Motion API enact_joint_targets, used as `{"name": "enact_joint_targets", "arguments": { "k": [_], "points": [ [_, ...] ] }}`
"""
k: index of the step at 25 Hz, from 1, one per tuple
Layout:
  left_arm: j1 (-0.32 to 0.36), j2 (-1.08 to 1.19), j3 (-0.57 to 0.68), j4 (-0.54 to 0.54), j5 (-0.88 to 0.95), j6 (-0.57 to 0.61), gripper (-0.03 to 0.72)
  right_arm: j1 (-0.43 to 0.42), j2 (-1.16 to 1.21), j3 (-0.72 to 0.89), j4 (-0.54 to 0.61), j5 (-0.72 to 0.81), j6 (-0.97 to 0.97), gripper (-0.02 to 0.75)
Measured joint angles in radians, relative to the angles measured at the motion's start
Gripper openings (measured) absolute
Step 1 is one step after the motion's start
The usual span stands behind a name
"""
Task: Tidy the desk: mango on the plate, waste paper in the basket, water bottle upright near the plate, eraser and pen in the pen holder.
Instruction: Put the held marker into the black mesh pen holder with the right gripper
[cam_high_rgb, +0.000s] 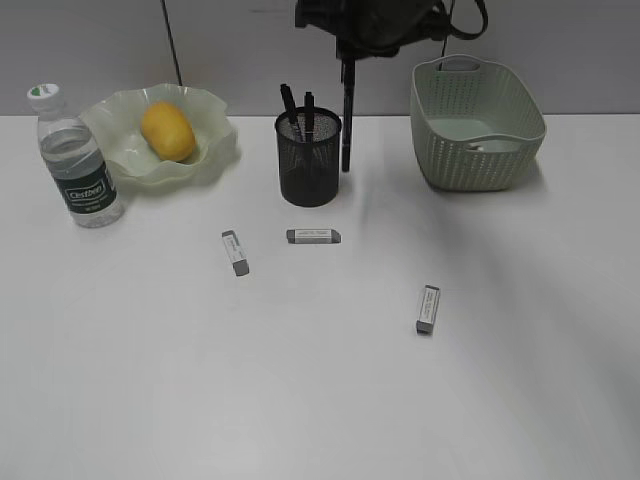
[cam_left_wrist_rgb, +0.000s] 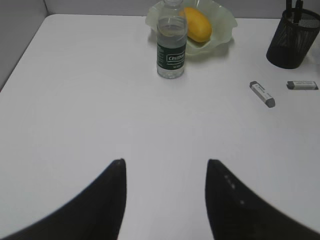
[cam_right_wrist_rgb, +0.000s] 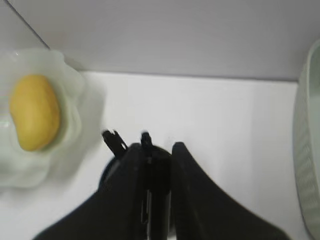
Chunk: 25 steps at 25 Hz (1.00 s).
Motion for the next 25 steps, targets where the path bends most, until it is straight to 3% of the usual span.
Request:
{"name": "enact_joint_targets", "arguments": {
  "k": [6,13,25],
  "points": [
    [0.000,0.000,0.000,0.000,0.000,0.000,0.390,0.000,0.017,0.000,-0.109,-0.269,0.000,0.141],
    [0.000,0.000,0.000,0.000,0.000,0.000,0.386,0.000,0.069,0.000,-0.228,-0.468,0.000,0.141],
    [0.000,0.000,0.000,0.000,0.000,0.000,0.384,0.000,0.183,0.001,-0.268,-0.528,-0.001,0.143]
  ]
}}
